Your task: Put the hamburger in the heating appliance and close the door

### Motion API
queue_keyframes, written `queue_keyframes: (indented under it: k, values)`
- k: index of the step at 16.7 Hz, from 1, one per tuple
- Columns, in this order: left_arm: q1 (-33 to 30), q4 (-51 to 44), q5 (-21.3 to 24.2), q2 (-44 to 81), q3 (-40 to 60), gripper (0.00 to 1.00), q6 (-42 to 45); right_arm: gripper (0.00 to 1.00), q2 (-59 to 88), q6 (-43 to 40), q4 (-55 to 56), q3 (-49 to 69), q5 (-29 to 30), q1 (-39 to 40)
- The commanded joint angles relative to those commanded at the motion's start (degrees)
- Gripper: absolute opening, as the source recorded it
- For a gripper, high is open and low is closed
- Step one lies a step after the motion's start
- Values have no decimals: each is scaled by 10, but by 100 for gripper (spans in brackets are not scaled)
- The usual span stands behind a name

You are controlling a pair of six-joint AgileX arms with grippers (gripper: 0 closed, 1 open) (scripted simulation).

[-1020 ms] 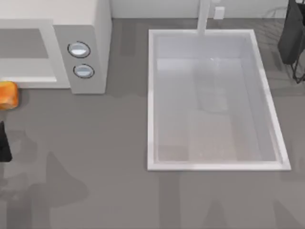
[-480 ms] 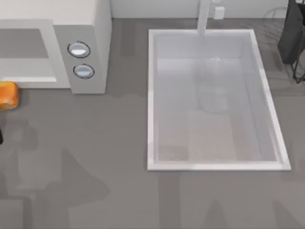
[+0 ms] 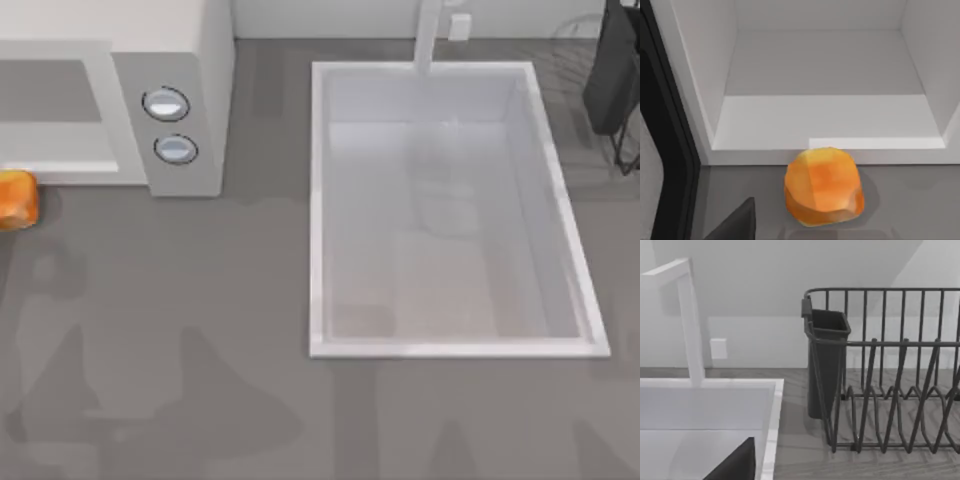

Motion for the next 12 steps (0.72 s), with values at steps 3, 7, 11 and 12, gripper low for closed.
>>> queue_keyframes:
  k: [3,7,11,12]
  values:
    - [0,-11,0,-7,4,100,0,100,0,0,0,0,0,0]
    - [-2,-10,-2,-11,0,100,-1,100,0,0,0,0,0,0]
    - [-26,-18,-26,-83,-31,100,-12,100,0,0,0,0,0,0]
    - [-35,-22,-35,-111,-43,100,-16,100,0,0,0,0,0,0]
